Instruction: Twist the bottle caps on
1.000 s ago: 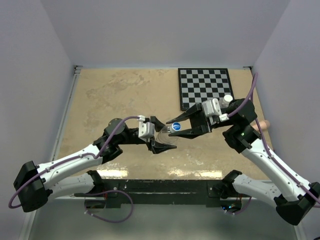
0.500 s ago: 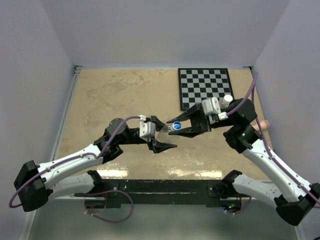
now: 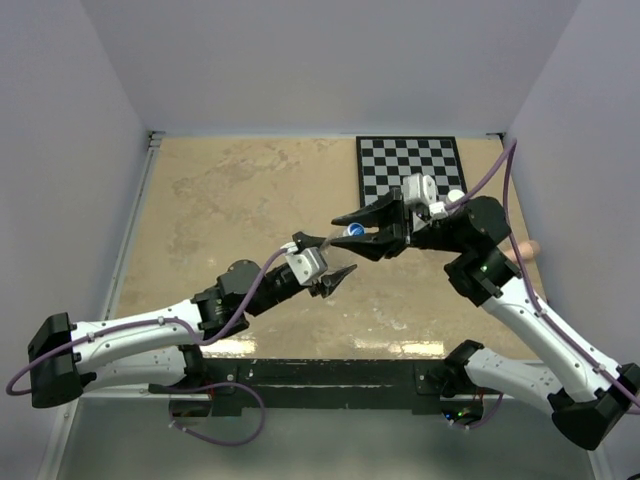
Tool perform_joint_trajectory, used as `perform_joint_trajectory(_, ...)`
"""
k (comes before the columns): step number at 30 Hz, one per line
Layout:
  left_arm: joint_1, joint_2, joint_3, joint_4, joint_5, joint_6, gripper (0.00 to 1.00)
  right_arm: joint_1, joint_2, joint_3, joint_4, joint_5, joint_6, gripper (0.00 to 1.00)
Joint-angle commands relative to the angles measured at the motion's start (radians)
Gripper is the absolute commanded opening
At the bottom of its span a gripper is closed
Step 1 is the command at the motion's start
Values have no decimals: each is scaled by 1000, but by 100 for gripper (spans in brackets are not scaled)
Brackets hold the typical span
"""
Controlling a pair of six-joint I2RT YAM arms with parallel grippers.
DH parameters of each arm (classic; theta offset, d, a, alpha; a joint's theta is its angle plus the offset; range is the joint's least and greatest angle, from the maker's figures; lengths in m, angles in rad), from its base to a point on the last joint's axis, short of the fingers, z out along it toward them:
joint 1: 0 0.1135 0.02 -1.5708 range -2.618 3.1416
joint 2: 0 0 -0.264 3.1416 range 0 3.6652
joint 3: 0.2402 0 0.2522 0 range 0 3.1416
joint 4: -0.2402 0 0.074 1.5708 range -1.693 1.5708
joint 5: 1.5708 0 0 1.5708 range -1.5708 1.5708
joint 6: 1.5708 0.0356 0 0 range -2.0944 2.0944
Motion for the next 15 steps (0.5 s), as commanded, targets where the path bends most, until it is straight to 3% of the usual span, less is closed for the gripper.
perform_joint_trajectory(1, -54, 24, 15, 137, -306, 103, 0, -5, 29, -16, -15, 162, 44, 0)
perform_joint_trajectory(4, -57, 38, 18, 123, -336, 86, 0, -5, 7, -27, 7, 223, 78, 0)
perform_joint_trajectory(7, -55, 30, 1, 116, -331, 54, 0, -5, -29, -35, 27, 308, 103, 42)
perform_joint_trajectory(9, -55, 27, -5, 108, -331, 39, 0, -5, -26, -18, 2, 320, 92, 55)
perform_joint_trajectory(15, -54, 41, 4, 90, -326, 27, 0, -5, 11, -38, 31, 277, 117, 58)
